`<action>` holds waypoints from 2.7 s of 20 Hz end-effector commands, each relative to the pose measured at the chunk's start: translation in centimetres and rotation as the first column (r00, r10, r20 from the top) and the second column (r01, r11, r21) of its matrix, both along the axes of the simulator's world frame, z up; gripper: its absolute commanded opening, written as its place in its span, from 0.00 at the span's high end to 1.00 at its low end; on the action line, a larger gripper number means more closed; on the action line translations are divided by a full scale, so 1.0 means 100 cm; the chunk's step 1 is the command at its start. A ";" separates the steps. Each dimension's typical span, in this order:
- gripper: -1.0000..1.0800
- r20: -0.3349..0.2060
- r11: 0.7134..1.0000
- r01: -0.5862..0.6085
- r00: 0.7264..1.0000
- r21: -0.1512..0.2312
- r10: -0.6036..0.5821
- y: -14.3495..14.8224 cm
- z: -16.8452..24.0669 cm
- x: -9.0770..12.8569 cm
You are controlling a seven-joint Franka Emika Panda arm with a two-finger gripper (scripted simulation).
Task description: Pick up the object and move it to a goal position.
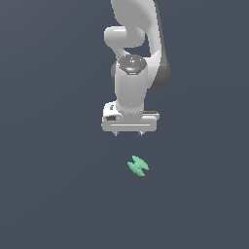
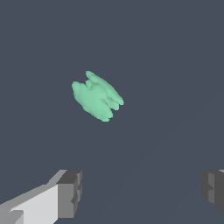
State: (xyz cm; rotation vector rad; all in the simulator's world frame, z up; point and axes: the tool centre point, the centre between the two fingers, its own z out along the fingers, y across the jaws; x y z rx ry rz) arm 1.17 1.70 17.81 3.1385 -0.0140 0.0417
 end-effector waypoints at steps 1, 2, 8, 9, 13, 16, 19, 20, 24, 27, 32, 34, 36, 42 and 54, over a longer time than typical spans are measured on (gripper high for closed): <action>0.04 0.000 1.000 0.000 1.000 0.000 0.000 0.000 0.000 0.000; 0.04 -0.001 1.000 -0.001 1.000 -0.001 0.001 0.000 0.000 0.000; 0.04 -0.025 0.999 -0.049 0.999 -0.022 0.049 0.010 -0.008 -0.006; 0.04 -0.028 0.998 -0.055 0.998 -0.025 0.054 0.011 -0.009 -0.006; 0.04 -0.030 0.998 -0.056 0.998 -0.026 0.055 0.011 -0.009 -0.007; 0.04 -0.030 0.997 -0.067 0.997 -0.026 0.066 0.012 -0.010 -0.005; 0.04 -0.031 0.995 -0.093 0.995 -0.027 0.092 0.013 -0.012 -0.002; 0.04 -0.032 0.994 -0.105 0.994 -0.027 0.104 0.013 -0.013 -0.001; 0.04 -0.033 0.986 -0.165 0.986 -0.027 0.164 0.016 -0.018 0.006; 0.04 -0.035 0.974 -0.225 0.974 -0.026 0.224 0.019 -0.024 0.014; 0.04 -0.039 0.936 -0.350 0.936 -0.023 0.349 0.025 -0.036 0.029; 0.04 -0.039 0.914 -0.405 0.914 -0.021 0.404 0.028 -0.042 0.035; 0.04 -0.040 0.889 -0.458 0.889 -0.018 0.457 0.031 -0.047 0.041; 0.04 -0.037 0.800 -0.600 0.799 -0.009 0.600 0.038 -0.065 0.059; 0.04 -0.028 0.671 -0.741 0.671 0.002 0.741 0.046 -0.086 0.078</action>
